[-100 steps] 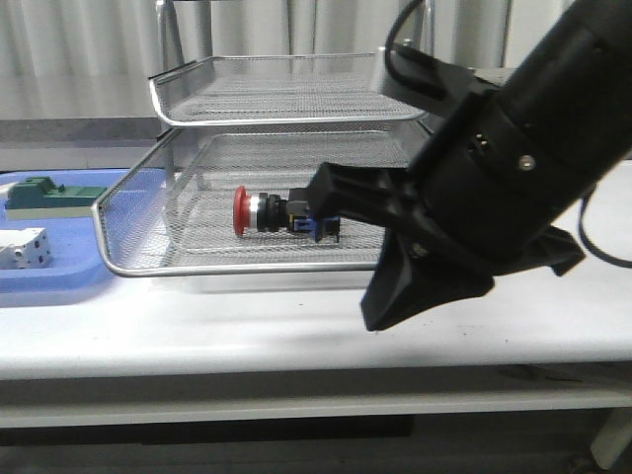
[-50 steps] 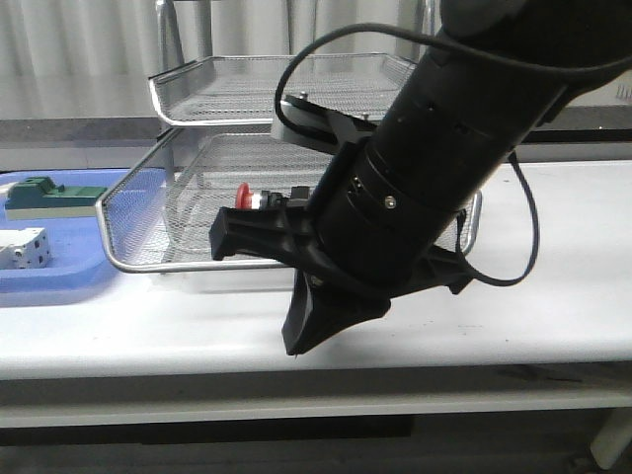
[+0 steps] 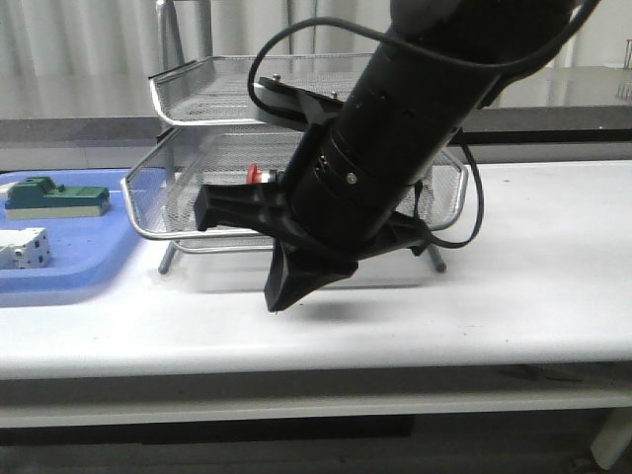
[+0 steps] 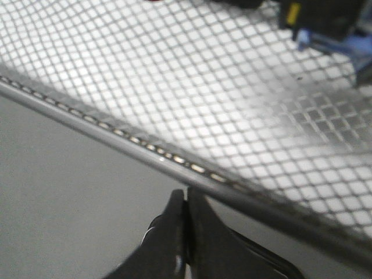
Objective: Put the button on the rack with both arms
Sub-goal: 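Push the middle mesh tray back into the stack with the right gripper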
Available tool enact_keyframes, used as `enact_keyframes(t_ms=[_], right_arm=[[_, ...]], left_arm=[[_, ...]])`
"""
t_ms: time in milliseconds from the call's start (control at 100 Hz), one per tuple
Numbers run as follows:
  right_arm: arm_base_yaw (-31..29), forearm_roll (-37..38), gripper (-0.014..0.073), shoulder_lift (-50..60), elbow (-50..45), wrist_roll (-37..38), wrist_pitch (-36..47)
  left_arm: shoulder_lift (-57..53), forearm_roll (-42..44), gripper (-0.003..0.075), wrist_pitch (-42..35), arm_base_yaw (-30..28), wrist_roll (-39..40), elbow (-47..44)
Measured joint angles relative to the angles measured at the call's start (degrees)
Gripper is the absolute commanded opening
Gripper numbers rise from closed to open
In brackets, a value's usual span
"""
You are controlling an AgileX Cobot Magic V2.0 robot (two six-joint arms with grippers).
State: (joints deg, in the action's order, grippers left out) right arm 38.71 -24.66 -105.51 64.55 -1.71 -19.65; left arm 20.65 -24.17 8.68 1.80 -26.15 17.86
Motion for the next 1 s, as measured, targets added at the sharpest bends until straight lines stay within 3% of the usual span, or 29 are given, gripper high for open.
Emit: enact_keyframes(t_ms=[550, 1000], right_arm=[[-6.2, 3.5, -0.0069, -6.8, 10.3, 0.0, -1.0], [-7.4, 4.1, -0.0069, -7.3, 11.6, 0.0, -2.1]], left_arm=[[0.0, 0.0, -0.0020, 0.0, 0.0, 0.0, 0.0], [0.0, 0.0, -0.0020, 0.0, 0.0, 0.0, 0.0]])
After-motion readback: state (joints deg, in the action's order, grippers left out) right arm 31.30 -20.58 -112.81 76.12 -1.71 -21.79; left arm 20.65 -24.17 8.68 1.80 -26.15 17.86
